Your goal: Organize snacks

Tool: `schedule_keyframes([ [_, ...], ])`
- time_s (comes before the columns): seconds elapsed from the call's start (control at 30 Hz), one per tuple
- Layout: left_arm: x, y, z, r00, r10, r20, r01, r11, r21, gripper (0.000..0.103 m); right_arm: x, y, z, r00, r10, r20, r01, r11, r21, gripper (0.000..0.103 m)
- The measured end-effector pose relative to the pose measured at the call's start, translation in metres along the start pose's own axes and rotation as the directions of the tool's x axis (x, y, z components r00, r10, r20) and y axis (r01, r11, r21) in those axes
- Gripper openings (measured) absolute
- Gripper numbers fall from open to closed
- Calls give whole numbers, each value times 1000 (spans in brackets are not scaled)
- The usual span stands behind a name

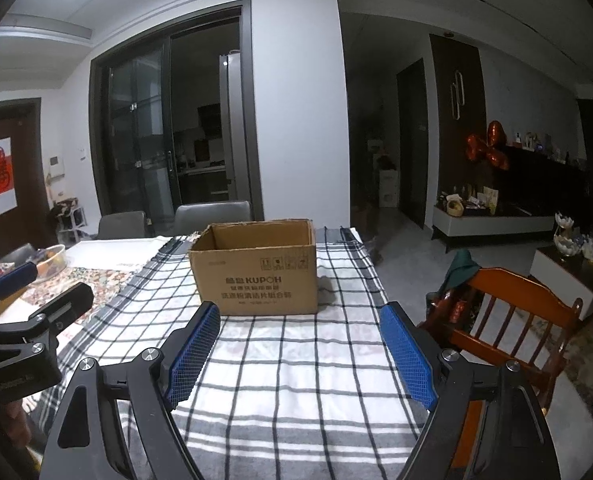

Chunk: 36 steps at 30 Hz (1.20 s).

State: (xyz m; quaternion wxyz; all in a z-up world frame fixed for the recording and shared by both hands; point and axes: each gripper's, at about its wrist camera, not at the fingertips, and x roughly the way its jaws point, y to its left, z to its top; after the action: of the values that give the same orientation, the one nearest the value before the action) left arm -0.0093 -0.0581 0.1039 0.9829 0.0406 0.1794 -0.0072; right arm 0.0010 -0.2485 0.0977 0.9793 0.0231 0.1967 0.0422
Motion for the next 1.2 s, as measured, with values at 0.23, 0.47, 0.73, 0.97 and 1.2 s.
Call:
schedule_keyframes([
  [0.23,-2,-3,-2,1000,-1,11,0,1000,6,103,-2,-1,-1,1000,-4,-5,4,1000,5,83],
  [0.47,-2,-4,-2,1000,-1,6,1,1000,8,103,-3,-2,-2,1000,-5,-13,5,1000,8,83],
  [0.73,0,-5,-2,1000,-2,0,2,1000,9,103,-3,-3,-2,1000,-3,-15,3,1000,4,83],
  [0.97,0,-4,-3,1000,-9,1,9,1000,11,103,-3,-3,-1,1000,-3,-17,3,1000,2,83],
  [1.2,3,-4,-3,1000,-18,-10,18,1000,3,103,-2,-3,-2,1000,-3,-14,3,1000,1,83],
])
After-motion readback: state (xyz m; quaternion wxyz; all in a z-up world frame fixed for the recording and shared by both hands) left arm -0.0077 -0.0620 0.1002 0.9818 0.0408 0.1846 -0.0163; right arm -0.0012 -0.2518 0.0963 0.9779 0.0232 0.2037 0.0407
